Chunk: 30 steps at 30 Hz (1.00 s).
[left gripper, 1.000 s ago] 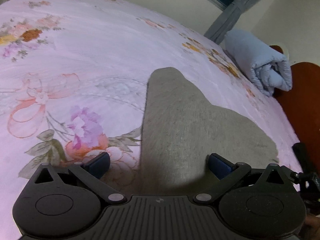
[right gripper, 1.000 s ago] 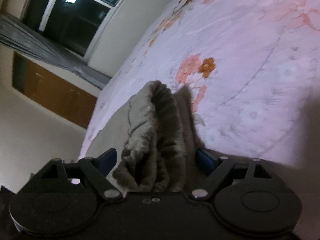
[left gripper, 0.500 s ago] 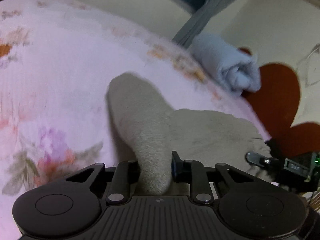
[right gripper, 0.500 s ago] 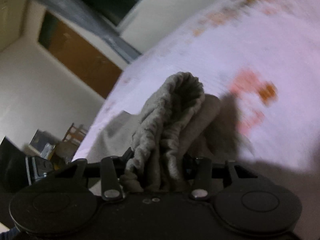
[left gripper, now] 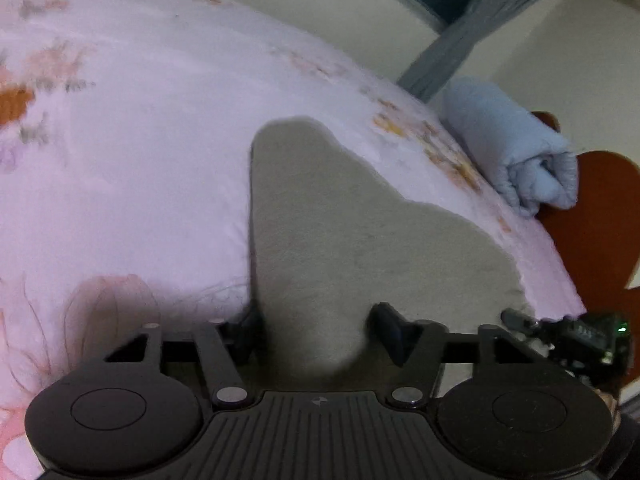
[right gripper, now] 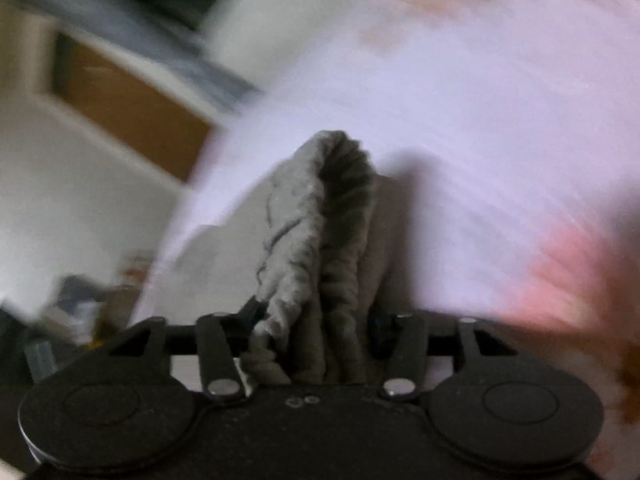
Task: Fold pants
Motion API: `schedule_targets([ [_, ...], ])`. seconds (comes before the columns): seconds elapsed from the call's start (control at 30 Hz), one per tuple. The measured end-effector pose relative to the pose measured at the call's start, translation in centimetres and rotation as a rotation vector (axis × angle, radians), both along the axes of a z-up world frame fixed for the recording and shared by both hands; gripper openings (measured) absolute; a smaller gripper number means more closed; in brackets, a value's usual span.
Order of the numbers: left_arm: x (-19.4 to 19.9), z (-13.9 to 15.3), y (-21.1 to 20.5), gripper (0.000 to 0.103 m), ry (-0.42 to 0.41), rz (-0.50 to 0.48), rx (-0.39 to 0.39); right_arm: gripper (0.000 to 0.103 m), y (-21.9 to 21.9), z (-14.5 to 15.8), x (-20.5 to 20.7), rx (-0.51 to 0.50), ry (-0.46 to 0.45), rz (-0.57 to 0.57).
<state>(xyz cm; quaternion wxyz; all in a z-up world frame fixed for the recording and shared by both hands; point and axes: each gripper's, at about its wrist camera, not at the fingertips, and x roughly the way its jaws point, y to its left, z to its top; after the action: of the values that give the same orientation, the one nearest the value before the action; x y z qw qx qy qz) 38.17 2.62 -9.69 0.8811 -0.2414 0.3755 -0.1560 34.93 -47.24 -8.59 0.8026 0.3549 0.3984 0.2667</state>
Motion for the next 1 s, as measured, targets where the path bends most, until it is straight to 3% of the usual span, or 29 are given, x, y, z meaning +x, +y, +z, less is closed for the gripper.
schedule_targets([
  [0.03,-0.9,0.0,0.9,0.07,-0.024,0.01,-0.012,0.043,-0.7,-0.2,-0.7,0.031,-0.011,-0.01],
  [0.07,-1.5,0.2,1.7,0.081,-0.035,0.04,0.006,0.045,-1.0,0.2,-1.6,0.008,-0.029,-0.014],
  [0.1,-2.3,0.7,2.7,0.09,-0.052,0.086,0.039,0.053,-1.5,0.8,-2.6,-0.015,-0.058,-0.024],
  [0.13,-3.0,1.3,3.3,0.093,-0.074,0.136,0.074,0.057,-2.3,1.5,-3.7,-0.03,-0.085,-0.07],
  [0.2,-3.6,2.7,4.3,0.095,-0.128,0.206,0.118,0.076,-4.0,3.2,-5.6,-0.109,-0.148,-0.204],
  [0.27,-2.6,4.2,4.3,0.095,-0.15,0.224,0.104,0.079,-4.7,5.5,-6.4,-0.122,-0.231,-0.284],
  [0.37,0.1,5.9,3.0,0.095,-0.179,0.177,0.062,0.079,-2.5,8.3,-4.1,-0.058,-0.275,-0.197],
  [0.47,2.6,6.8,0.4,0.095,-0.189,0.128,0.019,0.078,1.3,9.8,-0.4,-0.045,-0.26,-0.087],
  [0.53,3.6,7.3,-1.0,0.095,-0.209,0.109,-0.003,0.071,3.4,9.9,1.4,-0.112,-0.253,-0.065],
  [0.6,3.3,7.5,-2.7,0.095,-0.207,0.095,0.036,0.038,5.4,9.4,2.7,-0.247,-0.218,-0.079],
  [0.63,3.5,7.5,-3.4,0.095,-0.199,0.099,0.072,0.033,6.2,9.3,3.1,-0.338,-0.219,-0.088],
  [0.87,4.0,7.5,-6.8,0.095,-0.218,0.076,0.221,0.03,9.8,9.0,2.0,-0.554,-0.298,-0.065],
  [0.9,4.8,7.0,-7.3,0.095,-0.194,0.059,0.278,0.024,10.5,8.8,2.2,-0.619,-0.287,-0.047],
  [0.93,5.9,5.8,-8.1,0.095,-0.112,0.059,0.404,0.022,11.0,8.2,2.9,-0.709,-0.263,-0.038],
  [0.97,7.0,4.4,-8.1,0.095,-0.041,0.073,0.474,0.023,11.2,7.5,3.4,-0.783,-0.236,-0.051],
  [1.0,7.2,3.1,-7.0,0.095,-0.003,0.069,0.424,0.023,10.6,6.9,3.7,-0.786,-0.208,-0.049],
])
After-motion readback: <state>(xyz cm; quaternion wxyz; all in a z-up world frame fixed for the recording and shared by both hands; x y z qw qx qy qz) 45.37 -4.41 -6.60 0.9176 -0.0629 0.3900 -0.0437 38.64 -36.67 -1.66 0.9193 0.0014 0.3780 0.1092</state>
